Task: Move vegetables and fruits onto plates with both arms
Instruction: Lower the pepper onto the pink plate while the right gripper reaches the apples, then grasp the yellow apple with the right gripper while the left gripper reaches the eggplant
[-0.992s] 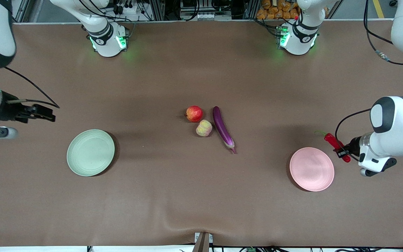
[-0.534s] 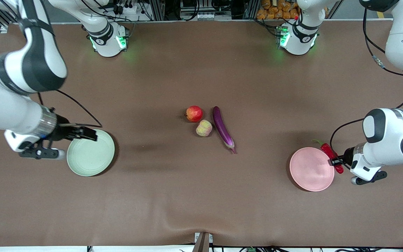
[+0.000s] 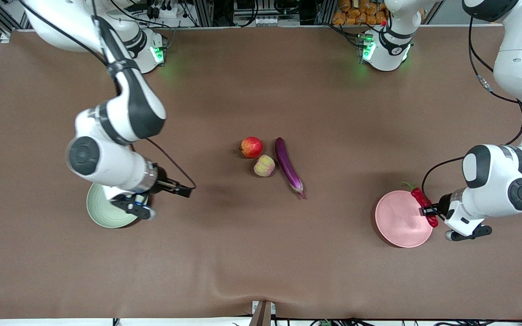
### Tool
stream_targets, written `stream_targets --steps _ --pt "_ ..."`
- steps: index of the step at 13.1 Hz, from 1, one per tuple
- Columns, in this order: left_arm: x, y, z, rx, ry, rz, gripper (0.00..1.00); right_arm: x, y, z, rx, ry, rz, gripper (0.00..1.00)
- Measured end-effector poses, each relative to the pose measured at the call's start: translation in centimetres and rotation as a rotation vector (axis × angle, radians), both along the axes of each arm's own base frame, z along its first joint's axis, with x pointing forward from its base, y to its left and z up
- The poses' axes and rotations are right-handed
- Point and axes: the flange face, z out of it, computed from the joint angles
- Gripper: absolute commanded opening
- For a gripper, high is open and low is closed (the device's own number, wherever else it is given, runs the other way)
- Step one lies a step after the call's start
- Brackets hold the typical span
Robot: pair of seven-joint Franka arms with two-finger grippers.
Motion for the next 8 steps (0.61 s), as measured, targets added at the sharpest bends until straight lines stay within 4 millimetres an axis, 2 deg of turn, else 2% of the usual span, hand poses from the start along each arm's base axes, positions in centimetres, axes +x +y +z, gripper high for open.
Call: stream_targets --steps 1,4,6,8 --pt "0.1 0.0 -0.3 -0.003 0.002 0.002 1.0 -0.2 2.5 -1.5 0.011 0.0 -0.059 1.0" --pt "0.5 0.2 -0.5 -0.007 -0.005 0.005 1.0 -1.8 9.8 -6.3 0.012 0.013 -0.115 1.0" --pt "0.8 0.0 0.1 -0.009 -0.017 0.004 1.0 -2.8 13.0 -8.7 0.016 0.009 -0.136 1.0" --pt "1.0 -0.5 1.0 -0.015 -0.022 -0.003 1.0 -3.9 15.2 -10.0 0.016 0.015 -0.152 1.0"
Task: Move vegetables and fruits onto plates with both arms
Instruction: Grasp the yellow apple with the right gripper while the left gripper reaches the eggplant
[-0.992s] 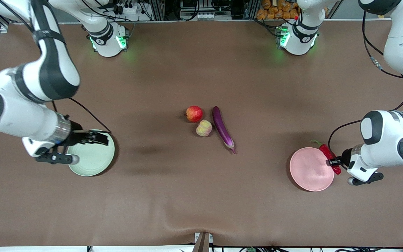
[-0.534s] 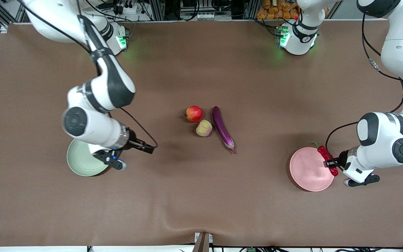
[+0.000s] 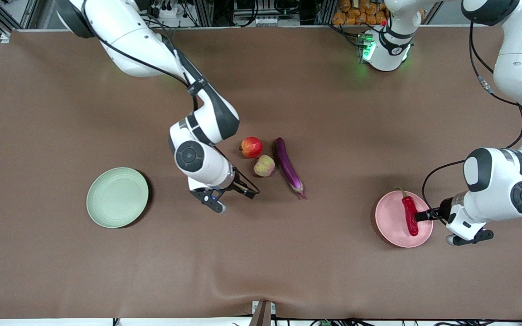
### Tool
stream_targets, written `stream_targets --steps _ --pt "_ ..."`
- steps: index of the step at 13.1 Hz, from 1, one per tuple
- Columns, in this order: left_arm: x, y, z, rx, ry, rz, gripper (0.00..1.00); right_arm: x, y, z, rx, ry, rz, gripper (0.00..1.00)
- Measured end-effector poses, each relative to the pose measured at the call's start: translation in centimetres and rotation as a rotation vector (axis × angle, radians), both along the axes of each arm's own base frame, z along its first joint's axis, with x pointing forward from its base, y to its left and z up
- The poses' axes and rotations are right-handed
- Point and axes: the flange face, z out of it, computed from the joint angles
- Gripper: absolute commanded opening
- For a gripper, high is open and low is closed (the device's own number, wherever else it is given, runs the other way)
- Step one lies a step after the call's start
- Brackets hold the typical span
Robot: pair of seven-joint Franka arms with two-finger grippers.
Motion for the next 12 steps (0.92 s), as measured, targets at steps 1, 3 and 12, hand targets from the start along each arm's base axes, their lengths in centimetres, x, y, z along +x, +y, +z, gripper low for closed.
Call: stream_targets --steps 1,3,12 --pt "-0.1 -0.9 0.6 -0.008 0.016 -0.011 1.0 -0.7 1.1 -0.5 -0.003 0.009 -0.003 1.0" --pt "-0.9 -3.6 2.5 -0.014 0.077 0.017 1.0 -2.6 3.4 -1.8 -0.016 0.032 0.003 1.0" --pt "-6.3 -22.8 1.7 -0.054 0.269 0.399 1.0 -7.2 7.8 -6.5 -0.118 0.041 0.108 0.0"
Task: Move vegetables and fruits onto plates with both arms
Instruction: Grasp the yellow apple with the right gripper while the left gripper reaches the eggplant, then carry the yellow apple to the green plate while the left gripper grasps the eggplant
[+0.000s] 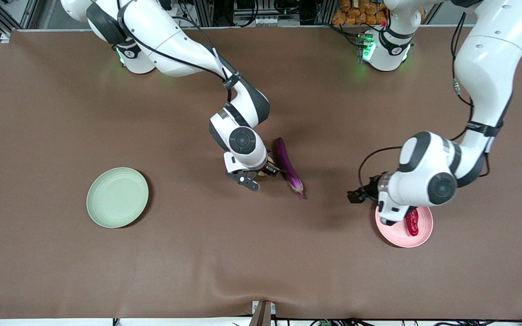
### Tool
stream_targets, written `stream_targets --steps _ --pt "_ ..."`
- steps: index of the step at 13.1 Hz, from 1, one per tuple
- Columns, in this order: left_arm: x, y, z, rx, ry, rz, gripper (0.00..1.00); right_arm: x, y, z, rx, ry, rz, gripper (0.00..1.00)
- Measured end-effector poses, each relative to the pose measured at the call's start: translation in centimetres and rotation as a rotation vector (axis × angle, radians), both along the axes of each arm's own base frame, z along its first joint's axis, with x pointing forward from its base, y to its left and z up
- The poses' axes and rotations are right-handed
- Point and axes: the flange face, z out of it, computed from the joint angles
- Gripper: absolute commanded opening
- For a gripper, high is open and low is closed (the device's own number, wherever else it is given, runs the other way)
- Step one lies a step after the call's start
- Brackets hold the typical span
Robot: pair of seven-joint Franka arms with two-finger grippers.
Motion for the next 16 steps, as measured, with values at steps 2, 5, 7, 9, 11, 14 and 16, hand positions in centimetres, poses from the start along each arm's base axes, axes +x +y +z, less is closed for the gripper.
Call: stream_targets --steps 2,5,7,9,11,14,16 --pt "-0.8 -4.0 -0.8 -0.004 -0.014 0.054 1.0 0.9 -0.4 0.8 -0.001 -0.009 -0.009 0.0" --pt "-1.7 -7.8 -2.5 -0.022 -0.029 0.103 1.0 5.5 -3.6 3.8 0.017 -0.035 -0.071 0.0" --pt "-2.7 -10.2 -3.7 -0.024 -0.025 0.13 1.0 9.0 -8.1 5.9 0.003 -0.01 -0.063 0.0" --pt "-3.8 -12.8 -4.1 -0.024 -0.027 0.141 1.0 12.5 -14.8 7.5 -0.007 0.028 -0.018 0.0" --pt "-4.7 -15.1 -3.9 -0.027 -0.041 0.17 1.0 15.2 -21.9 9.1 0.001 0.049 0.029 0.0" --pt "-6.2 -18.1 -5.3 0.004 -0.076 0.197 1.0 17.3 -31.4 12.7 0.025 0.069 0.131 0.0" --pt "-7.4 -19.7 -7.0 0.034 -0.093 0.191 0.69 17.6 -37.9 13.9 0.046 0.104 0.193 0.0"
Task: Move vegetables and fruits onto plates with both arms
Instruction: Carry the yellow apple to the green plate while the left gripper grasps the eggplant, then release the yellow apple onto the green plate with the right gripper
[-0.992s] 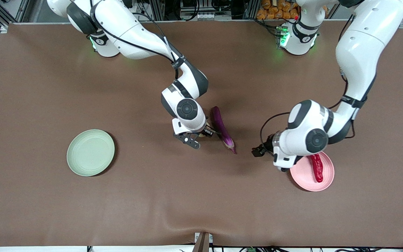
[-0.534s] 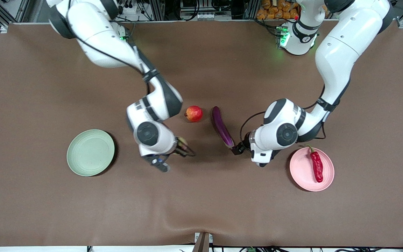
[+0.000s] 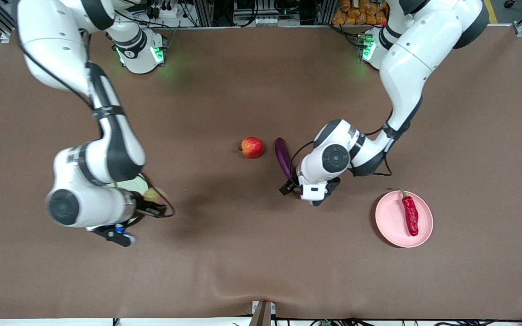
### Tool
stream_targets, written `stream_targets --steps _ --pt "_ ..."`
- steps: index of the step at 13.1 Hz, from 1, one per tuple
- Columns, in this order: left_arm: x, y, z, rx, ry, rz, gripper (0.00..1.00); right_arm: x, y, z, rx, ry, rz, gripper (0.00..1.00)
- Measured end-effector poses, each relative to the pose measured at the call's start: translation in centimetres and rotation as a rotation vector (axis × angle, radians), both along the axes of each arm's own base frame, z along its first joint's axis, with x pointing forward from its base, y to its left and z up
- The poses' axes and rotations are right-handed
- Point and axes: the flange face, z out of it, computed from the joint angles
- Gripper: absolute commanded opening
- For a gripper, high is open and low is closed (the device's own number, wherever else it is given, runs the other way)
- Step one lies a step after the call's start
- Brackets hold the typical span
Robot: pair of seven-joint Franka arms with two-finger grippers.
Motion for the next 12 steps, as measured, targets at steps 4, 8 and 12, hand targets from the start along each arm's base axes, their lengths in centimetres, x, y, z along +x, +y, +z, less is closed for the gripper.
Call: stream_targets --steps 4,8,12 --pt "-1.1 -1.6 -2.3 -0.015 -0.02 -0.009 0.0 -1.1 -9.1 -2.1 0.052 0.051 0.096 0.0" --pt "0.4 -0.6 -1.6 -0.016 -0.042 0.014 0.0 -4.0 -13.1 -6.1 0.055 0.054 0.126 0.0" --pt "5.8 7.6 3.8 0.067 -0.078 -0.003 0.0 -7.3 -13.7 -11.8 0.039 0.034 0.133 0.73"
